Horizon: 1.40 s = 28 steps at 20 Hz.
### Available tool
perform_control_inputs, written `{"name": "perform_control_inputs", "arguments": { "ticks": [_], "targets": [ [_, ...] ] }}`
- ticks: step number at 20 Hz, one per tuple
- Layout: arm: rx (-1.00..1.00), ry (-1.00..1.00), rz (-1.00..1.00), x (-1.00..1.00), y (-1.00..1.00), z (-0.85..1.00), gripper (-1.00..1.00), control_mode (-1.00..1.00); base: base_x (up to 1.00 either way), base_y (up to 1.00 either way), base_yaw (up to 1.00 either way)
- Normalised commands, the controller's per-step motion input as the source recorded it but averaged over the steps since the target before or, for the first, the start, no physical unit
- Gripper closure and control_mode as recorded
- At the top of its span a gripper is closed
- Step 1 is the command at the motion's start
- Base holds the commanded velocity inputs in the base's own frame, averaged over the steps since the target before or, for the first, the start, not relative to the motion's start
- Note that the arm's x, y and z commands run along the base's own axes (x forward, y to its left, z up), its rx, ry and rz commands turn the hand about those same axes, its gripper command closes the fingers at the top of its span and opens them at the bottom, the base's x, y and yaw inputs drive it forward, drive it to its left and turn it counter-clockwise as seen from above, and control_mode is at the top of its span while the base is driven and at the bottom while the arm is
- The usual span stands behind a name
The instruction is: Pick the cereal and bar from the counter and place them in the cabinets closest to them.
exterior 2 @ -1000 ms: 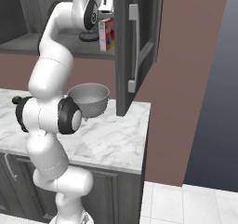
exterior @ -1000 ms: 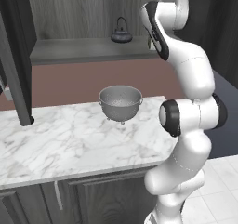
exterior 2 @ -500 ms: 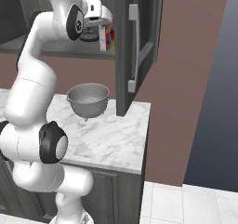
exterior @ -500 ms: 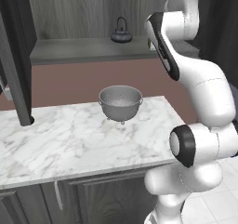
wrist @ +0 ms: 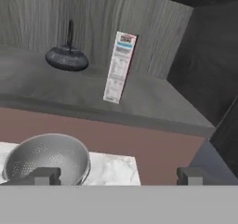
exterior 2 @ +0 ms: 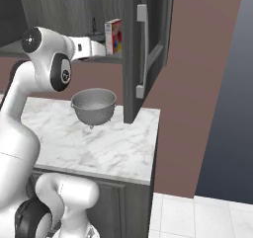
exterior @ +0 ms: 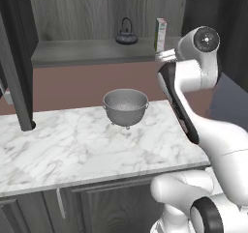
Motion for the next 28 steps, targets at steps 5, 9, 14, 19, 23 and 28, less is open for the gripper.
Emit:
{"name": "perform_control_inputs", "arguments": {
  "ticks": [5,9,14,19,23,28],
  "targets": [
    [0.00,-0.01,0.00,-1.00,0.00,-0.35,-1.00,-1.00,0.00,0.00,0.00],
    [0.00,0.05,0.00,-1.00,0.00,-0.17,-1.00,-1.00,0.00,0.00,0.00],
    [-0.01,0.21,0.00,-0.89,0.04,-0.34,-1.00,-1.00,0.00,0.00,0.00],
    [0.01,0.40,0.01,-0.53,0.01,-0.24,-1.00,-1.00,0.00,0.00,0.00],
    [0.00,0.18,0.00,-0.23,0.06,-0.17,-1.00,-1.00,0.00,0.00,0.00],
    [0.00,0.00,0.00,0.00,0.00,0.00,-1.00,1.00,-0.11,0.00,0.00]
  ]
}}
